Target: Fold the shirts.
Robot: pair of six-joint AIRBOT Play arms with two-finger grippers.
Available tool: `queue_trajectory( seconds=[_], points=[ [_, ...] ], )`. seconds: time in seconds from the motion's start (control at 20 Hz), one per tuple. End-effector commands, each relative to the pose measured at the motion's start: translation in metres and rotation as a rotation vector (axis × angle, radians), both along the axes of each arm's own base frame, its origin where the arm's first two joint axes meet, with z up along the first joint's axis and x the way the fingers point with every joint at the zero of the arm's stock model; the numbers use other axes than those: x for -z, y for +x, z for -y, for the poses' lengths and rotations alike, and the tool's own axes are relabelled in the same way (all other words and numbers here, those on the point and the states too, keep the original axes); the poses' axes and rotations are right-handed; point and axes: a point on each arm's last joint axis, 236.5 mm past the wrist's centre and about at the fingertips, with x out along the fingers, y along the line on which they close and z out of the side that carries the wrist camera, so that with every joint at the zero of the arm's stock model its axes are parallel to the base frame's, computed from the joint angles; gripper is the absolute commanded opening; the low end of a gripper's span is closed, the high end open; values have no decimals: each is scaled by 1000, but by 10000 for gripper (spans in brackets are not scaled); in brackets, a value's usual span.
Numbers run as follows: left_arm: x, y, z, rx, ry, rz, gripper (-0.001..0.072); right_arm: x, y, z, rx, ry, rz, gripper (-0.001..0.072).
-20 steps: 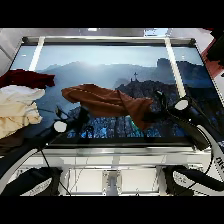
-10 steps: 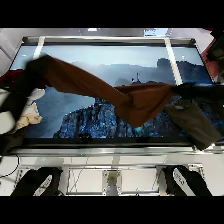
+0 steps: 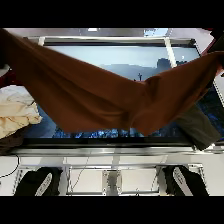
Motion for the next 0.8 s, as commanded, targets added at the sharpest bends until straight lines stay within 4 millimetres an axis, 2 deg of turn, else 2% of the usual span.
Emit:
queue_trajectory(
  seconds=[0.0,0.05,0.2,0.25,0.35,0.45,0.55,0.6,0.7,0.75],
  points=[
    [106,24,-69,-269,165,-413,7,53,51,6,-33,123,-173,26],
    [124,41,-64,-245,192,-453,7,81,68,-2,-72,166,-246,26],
    [185,93,-52,-201,191,-563,8,198,113,-41,-162,228,-506,26],
    [209,106,-51,-196,201,-607,7,238,126,-49,-157,226,-572,26],
    [255,125,-49,-186,208,-694,7,297,148,-61,-133,244,-650,26],
    [289,137,-47,-183,205,-755,8,335,170,-65,-97,258,-664,26],
    [316,144,-46,-177,211,-799,8,357,189,-64,-53,272,-643,30],
    [326,145,-46,-176,208,-820,8,365,195,-63,-37,284,-638,59],
    [340,147,-45,-181,195,-847,8,368,201,-58,-16,279,-620,311],
    [341,148,-45,-180,195,-845,8,369,199,-58,-21,283,-631,325]
  ],
)
